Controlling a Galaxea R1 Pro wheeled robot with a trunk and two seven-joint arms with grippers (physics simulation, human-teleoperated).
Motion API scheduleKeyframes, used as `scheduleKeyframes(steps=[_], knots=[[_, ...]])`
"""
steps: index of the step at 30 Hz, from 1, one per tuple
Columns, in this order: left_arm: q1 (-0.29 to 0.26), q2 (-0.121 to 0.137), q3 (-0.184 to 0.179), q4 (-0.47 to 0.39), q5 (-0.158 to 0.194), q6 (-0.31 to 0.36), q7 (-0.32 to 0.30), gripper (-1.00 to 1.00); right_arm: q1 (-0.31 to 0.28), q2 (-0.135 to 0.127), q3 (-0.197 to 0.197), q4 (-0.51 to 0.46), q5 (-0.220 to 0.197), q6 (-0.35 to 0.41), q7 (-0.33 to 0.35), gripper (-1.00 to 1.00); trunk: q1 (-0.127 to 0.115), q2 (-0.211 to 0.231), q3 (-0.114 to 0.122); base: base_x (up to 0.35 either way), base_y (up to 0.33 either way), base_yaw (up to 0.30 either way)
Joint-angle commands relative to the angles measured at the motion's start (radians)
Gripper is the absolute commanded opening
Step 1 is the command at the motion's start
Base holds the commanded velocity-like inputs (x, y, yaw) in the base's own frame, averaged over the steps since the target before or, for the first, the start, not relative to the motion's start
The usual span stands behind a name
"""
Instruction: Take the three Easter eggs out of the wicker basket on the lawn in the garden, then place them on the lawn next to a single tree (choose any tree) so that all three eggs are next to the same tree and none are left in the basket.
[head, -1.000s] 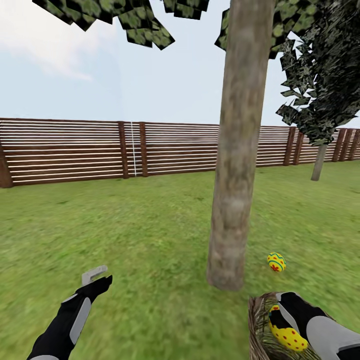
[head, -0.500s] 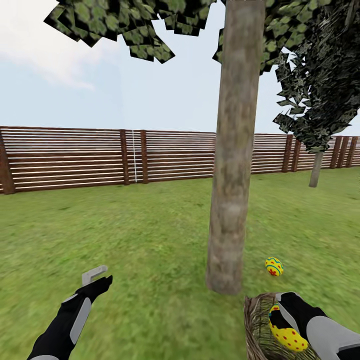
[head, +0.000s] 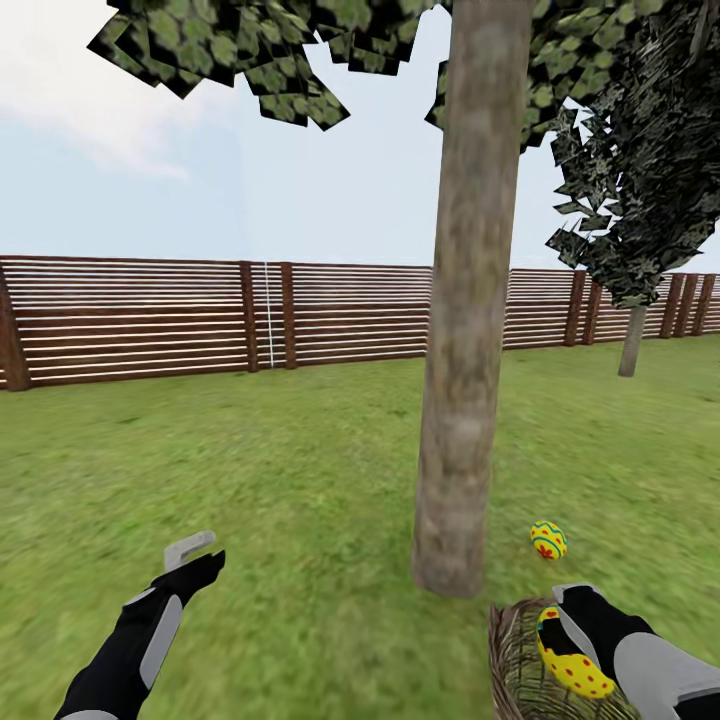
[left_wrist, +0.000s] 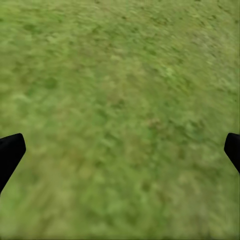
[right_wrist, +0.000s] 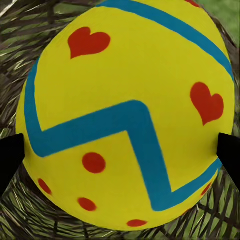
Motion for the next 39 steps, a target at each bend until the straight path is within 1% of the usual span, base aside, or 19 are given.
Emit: scheduleKeyframes(steps=[1,39], knots=[[0.000,0.000,-0.001,-0.002,0.010,0.005,0.006,1.00,0.000,0.000,0.007,-0.002,-0.010,0.006,-0.005,-1.00,-0.004,0.007,0.002,0.000,0.000,0.000],[0.000,-0.001,-0.002,-0.002,0.011,0.005,0.006,1.00,0.000,-0.002,0.007,-0.004,-0.011,0.004,-0.004,-1.00,-0.150,0.273,0.121,0.000,0.000,0.000]])
